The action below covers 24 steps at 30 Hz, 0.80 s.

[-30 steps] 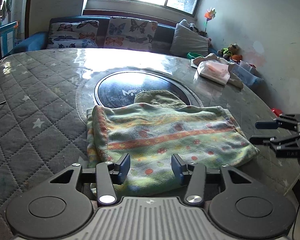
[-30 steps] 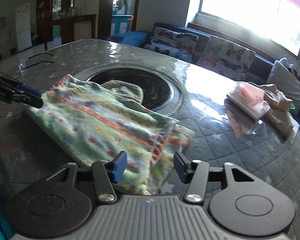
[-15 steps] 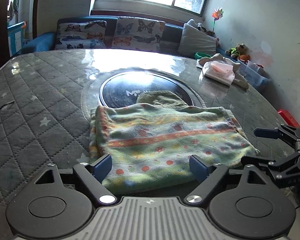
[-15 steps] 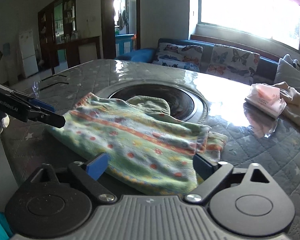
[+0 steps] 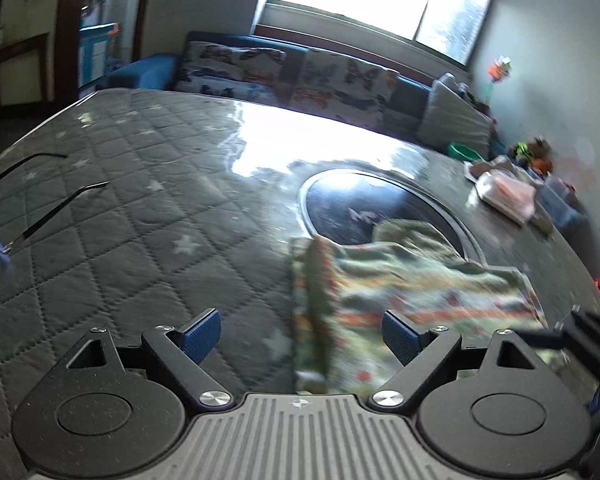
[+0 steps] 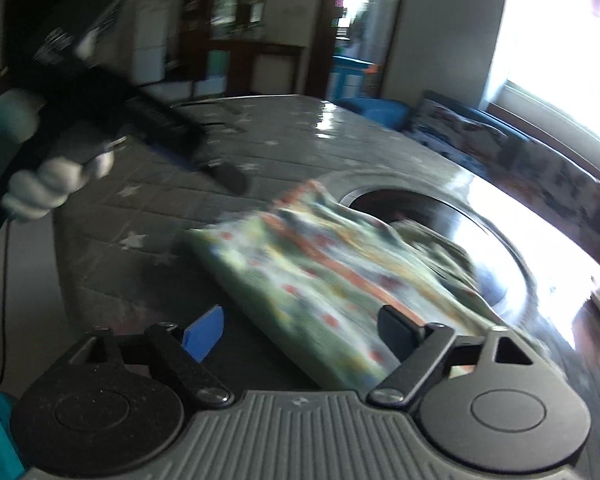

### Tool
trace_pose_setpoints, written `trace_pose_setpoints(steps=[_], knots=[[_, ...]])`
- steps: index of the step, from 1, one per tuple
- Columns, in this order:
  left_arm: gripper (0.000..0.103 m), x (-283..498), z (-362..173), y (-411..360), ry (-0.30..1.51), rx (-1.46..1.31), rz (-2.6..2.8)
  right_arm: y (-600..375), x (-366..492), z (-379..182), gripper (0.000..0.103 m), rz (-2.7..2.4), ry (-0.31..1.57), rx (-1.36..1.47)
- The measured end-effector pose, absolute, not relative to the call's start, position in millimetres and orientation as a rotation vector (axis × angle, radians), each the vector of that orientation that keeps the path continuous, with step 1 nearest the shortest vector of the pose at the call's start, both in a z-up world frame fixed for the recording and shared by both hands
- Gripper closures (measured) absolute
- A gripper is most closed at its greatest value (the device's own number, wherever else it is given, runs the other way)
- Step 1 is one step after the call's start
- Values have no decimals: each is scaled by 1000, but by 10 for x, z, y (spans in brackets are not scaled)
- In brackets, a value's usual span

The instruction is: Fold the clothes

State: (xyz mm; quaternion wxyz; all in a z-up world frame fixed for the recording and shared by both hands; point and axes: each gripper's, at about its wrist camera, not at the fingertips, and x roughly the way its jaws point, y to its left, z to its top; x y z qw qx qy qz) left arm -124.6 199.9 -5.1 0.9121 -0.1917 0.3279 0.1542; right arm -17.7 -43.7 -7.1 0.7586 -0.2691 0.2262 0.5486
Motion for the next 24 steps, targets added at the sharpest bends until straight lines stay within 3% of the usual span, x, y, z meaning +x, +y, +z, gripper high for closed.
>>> trace_pose_setpoints(steps=[12,16,20,24], knots=[[15,-1203,-103,2244,672,-538,261,308,-534,-184,48,1336,428,-744],[15,-1170,-134,2266,684,-586,248,433,-623,-283,62,1335,402,-800],[15,-1152,-152,2290,693,-622,244,417,-551,-268,84,1317,422,-743],[15,-1117,-160,2310,696,-686,227,313,-401,-107,89,1332,471,-599]])
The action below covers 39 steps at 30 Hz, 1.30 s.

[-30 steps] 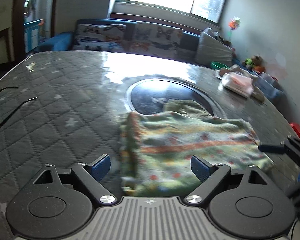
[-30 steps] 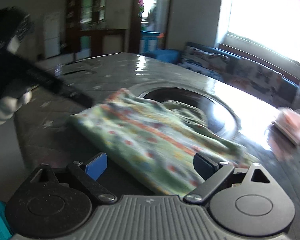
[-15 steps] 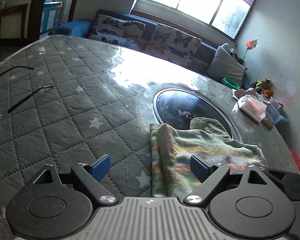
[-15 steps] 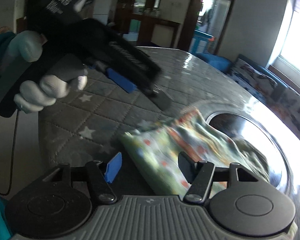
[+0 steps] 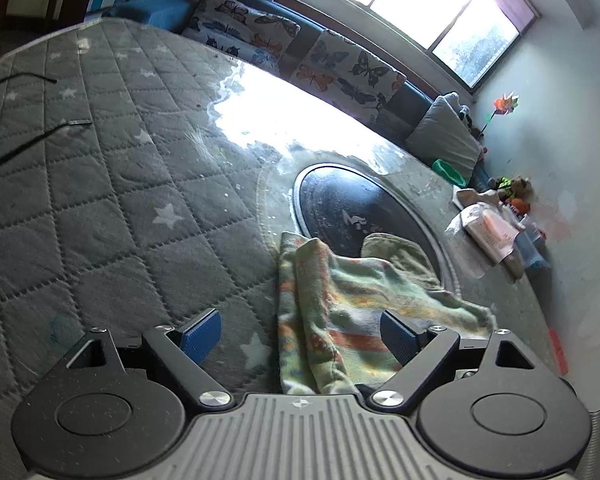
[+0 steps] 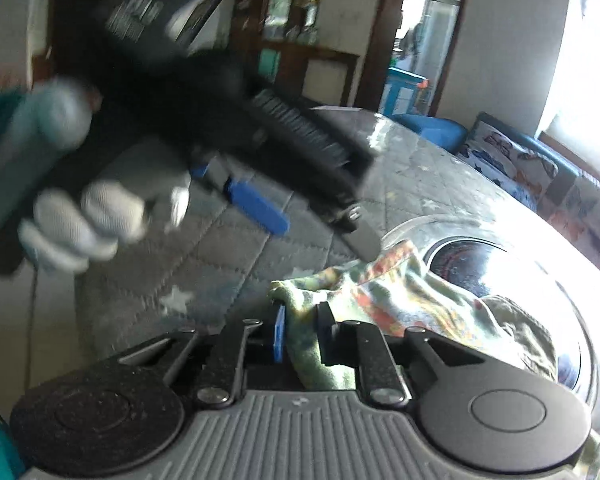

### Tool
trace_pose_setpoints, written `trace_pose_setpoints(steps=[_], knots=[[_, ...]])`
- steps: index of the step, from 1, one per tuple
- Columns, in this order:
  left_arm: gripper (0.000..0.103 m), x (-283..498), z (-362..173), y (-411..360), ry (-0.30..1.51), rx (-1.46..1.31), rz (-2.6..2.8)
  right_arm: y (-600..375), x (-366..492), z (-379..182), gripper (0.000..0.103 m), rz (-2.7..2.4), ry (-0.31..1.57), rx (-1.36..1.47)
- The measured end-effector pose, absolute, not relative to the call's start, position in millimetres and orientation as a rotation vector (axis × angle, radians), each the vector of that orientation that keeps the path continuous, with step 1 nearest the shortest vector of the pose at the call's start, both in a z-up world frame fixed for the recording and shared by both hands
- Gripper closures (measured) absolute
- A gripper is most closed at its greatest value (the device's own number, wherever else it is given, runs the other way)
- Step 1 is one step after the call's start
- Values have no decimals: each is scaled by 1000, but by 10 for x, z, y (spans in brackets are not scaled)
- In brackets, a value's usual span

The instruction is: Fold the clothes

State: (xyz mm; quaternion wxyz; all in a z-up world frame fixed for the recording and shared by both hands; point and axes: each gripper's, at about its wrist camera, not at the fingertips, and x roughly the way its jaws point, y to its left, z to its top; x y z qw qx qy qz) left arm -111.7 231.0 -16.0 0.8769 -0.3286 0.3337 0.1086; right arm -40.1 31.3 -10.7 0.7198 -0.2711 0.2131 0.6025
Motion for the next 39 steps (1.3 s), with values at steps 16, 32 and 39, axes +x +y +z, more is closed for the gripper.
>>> trace_pose_setpoints(steps=[16,32,39], knots=[[31,-718,-438,2327,758,-984,82,-14,-147,118,92,1347,534,-389],[89,-760,-596,2359,775,-953,69,-687,424,124,76,1143,583,-305],[89,-729,-581,2313,776,-933,77,-1266,1030,7,56,850,631,-223]])
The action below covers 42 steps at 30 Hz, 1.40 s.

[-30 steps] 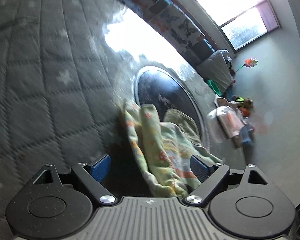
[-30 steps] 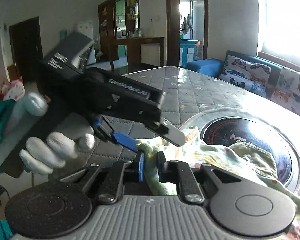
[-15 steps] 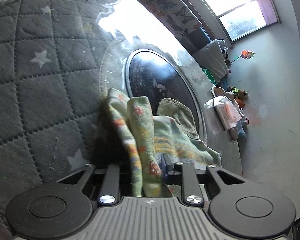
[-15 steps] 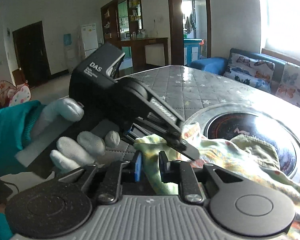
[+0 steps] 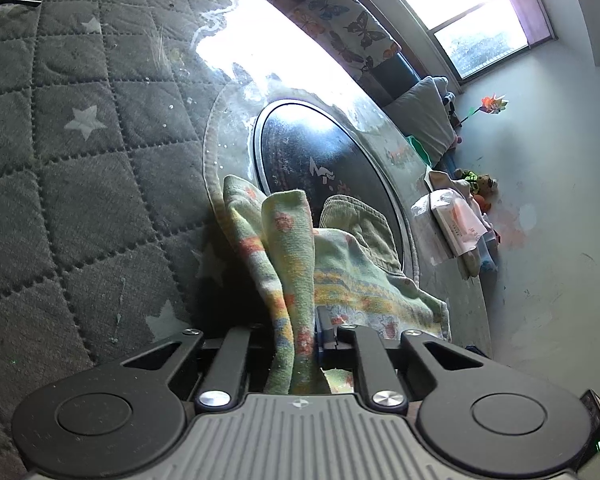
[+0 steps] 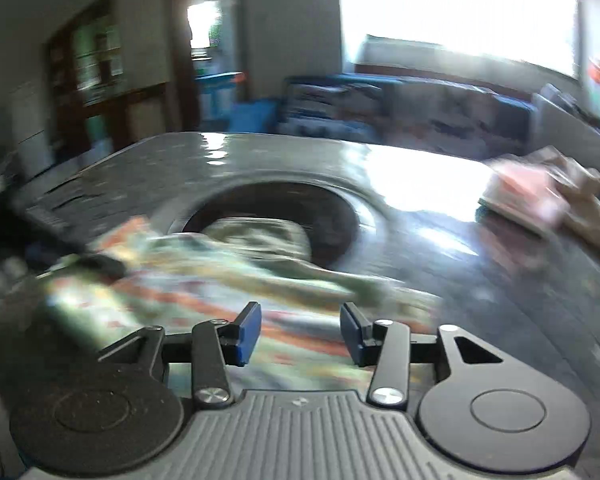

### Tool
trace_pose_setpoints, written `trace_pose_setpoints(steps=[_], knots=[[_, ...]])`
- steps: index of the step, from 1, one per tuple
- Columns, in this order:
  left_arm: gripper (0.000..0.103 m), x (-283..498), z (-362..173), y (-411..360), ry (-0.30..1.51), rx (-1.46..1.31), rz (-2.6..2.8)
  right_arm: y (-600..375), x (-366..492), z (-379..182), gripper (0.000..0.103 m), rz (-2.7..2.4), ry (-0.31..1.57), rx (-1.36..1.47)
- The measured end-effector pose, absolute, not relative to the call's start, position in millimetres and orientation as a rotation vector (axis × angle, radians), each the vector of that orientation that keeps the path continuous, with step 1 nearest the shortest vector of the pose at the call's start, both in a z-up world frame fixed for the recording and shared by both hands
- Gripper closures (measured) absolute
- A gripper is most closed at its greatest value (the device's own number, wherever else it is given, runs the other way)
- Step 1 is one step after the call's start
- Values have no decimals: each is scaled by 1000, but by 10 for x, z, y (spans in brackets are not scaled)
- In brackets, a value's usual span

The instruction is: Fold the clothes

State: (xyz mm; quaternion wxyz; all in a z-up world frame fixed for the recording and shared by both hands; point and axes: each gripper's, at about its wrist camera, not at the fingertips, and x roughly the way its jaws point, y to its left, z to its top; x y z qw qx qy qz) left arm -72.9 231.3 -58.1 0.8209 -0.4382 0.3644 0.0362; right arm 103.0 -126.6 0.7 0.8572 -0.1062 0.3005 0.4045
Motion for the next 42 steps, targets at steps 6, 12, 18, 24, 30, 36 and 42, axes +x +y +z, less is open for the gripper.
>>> trace_pose_setpoints(steps=[6,12,18,24,30,36,42], knots=[[89,-722,-569,2289,777,-915,83,-1533,1430,-174,48,709,699,-88],[89,-719,-553,2265,780,-895,87,-1525,1592,-384,46,691,765,-5],[90,-680,-501,2195,790,-835,97,-1452,1522,-391,81,730,753,-25],[92,-623,-376,2122,792,-775,92,-1490,1450,-287,94,746,740,-18],[93,-444,-138,1948,778,-721,25,-1669,1346,-74,95,735,674,-22],[93,-120,37,1634,782,-667,-58,-1964,1295,138,95,669,623,-29],[93,250,195,1249,788,-609,-149,-2383,1278,310,95,560,577,-17]])
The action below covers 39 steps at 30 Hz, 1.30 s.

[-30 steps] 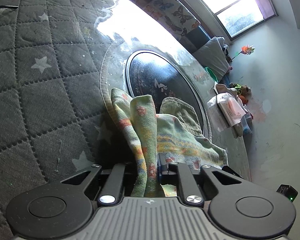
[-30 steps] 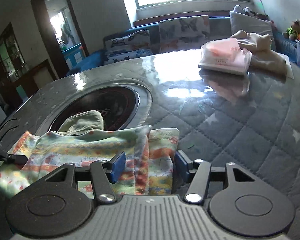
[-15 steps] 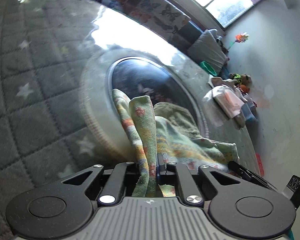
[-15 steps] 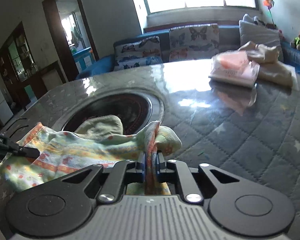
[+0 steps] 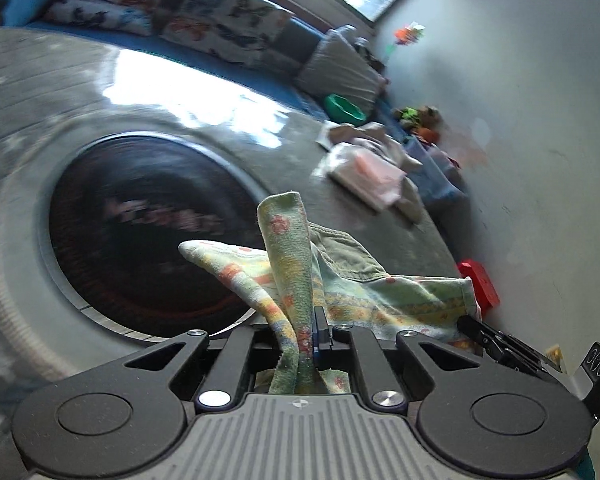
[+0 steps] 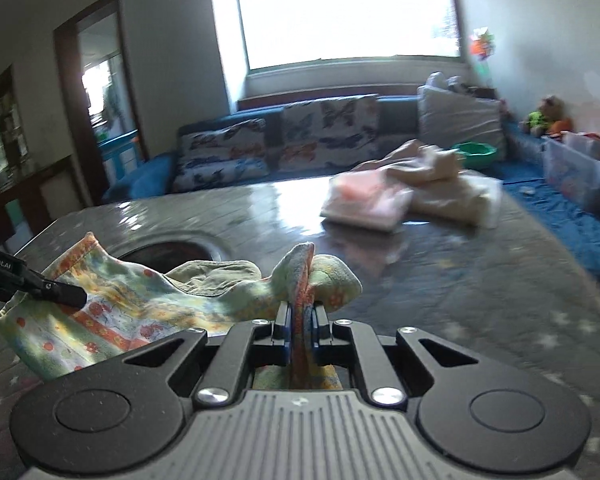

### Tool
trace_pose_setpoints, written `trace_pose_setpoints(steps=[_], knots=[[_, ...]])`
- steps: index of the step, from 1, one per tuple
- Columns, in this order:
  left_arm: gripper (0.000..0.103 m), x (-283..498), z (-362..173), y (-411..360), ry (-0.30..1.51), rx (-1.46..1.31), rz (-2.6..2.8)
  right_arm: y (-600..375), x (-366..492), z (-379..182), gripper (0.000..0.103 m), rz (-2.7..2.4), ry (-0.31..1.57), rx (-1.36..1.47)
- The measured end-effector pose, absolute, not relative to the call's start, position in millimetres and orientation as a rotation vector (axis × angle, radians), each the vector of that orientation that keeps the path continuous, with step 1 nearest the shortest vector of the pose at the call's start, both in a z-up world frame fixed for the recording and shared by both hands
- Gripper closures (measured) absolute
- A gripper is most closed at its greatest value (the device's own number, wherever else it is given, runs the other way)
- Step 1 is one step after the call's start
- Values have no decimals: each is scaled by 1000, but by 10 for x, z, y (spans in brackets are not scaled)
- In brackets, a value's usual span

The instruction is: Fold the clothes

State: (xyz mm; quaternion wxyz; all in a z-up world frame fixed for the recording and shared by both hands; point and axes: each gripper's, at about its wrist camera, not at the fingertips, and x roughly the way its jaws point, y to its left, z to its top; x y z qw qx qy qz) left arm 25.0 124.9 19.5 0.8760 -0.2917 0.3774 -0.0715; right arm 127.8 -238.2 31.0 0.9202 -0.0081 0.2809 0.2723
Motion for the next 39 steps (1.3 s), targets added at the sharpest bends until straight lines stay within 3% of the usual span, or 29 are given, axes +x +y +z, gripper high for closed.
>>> trace_pose_setpoints(steps=[19,24,31,39], knots=[[93,1380,998,280,733,-427,-366,-3266,1568,859,95,326,417,18],[93,1501,701,223,848,-450,-347,-3389,1638,743,95,310,472,1],[93,1383,-127,198,1068,-429,-302,-3364,1649,172,95,335,668,-72],[85,1297,-375,319,1094,-448,-295,-3362,1581,-140,91,326,759,-76]])
